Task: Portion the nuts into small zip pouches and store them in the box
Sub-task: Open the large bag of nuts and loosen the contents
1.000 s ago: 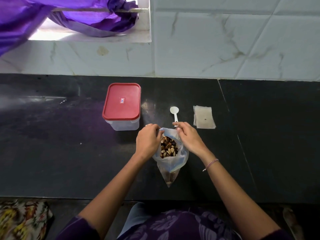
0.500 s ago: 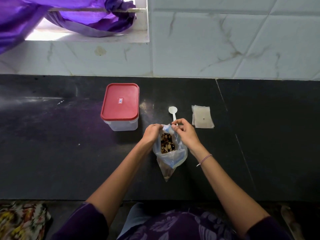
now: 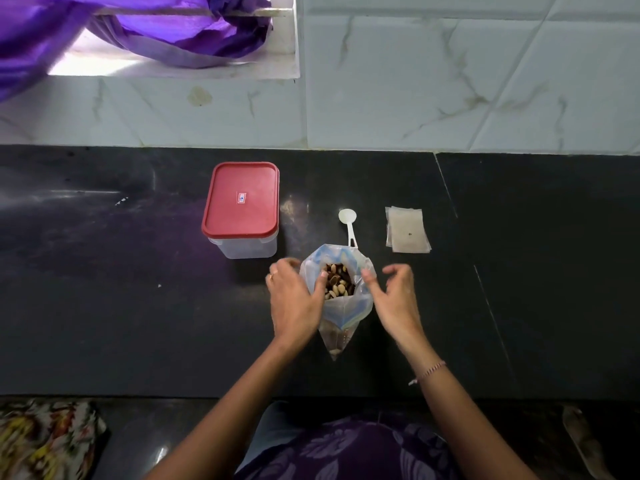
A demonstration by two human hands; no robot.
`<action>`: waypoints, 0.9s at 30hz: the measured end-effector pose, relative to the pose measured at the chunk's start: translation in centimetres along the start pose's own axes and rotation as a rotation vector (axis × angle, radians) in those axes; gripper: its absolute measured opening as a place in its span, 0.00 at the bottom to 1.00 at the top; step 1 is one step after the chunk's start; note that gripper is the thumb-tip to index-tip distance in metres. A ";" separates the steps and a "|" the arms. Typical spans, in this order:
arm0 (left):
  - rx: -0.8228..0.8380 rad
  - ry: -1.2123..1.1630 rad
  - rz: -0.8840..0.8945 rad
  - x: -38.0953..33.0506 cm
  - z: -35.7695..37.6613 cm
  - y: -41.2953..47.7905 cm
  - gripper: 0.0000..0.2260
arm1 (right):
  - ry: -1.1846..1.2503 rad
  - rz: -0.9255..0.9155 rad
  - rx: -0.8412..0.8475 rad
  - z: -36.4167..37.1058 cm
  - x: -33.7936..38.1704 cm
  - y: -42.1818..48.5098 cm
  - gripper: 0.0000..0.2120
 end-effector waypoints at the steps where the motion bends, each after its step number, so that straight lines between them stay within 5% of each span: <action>1: 0.069 -0.090 -0.093 0.4 0.4 -0.8 0.17 | 0.057 0.075 0.032 0.4 -0.7 -0.8 0.21; 4: 0.321 -0.367 -0.374 1.5 3.0 -2.9 0.14 | 0.252 0.277 0.138 2.4 -2.5 -2.8 0.20; 9: 0.412 -0.596 -0.575 2.8 4.9 -3.9 0.15 | 0.646 0.539 0.187 4.7 -4.1 -4.0 0.21; 12: 0.485 -0.687 -0.671 3.4 5.6 -4.2 0.19 | 0.679 0.583 0.232 5.2 -4.3 -4.5 0.24; 16: 0.536 -0.821 -0.779 3.3 5.8 -4.8 0.11 | 0.691 0.634 0.245 5.5 -5.0 -4.7 0.23; 27: 0.526 -0.960 -0.933 2.8 5.9 -5.1 0.05 | 0.932 0.777 0.120 4.5 -6.1 -5.7 0.08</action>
Point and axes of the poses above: each hand's wrist, its own y-axis towards the middle knuckle, its own z-axis out of the palm, x = y × z, the point moved 6 cm from there along y, towards the middle knuckle, and after that the axes turned 10 degrees about y, right-handed, at the moved point
